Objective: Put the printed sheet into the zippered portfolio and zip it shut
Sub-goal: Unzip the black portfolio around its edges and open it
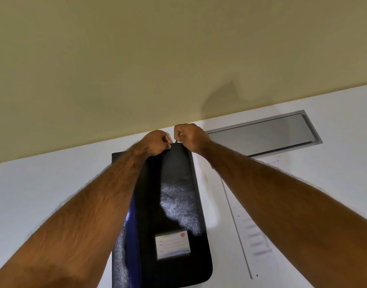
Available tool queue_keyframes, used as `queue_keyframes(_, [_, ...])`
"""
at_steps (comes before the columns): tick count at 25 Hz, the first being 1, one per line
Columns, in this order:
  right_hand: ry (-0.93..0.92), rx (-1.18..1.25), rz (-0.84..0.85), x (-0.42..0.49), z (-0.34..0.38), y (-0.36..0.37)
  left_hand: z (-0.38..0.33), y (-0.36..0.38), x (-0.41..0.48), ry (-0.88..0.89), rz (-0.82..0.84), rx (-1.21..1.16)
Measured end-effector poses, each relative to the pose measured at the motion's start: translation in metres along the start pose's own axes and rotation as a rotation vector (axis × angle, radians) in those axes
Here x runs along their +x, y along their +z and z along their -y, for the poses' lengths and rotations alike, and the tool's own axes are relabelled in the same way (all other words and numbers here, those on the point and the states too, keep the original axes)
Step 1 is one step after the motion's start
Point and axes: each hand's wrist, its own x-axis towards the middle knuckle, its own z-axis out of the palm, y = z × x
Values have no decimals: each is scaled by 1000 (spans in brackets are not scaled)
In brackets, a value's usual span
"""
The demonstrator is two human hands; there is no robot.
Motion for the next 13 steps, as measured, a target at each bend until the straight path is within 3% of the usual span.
queue_keyframes(7, [55,-16,-38,-9,-10,-2,-1,-2,0,-19,-35,50])
queue_keyframes(13, [95,-188,-112,-41,-14,1,-3,-2,1,-41,-31,74])
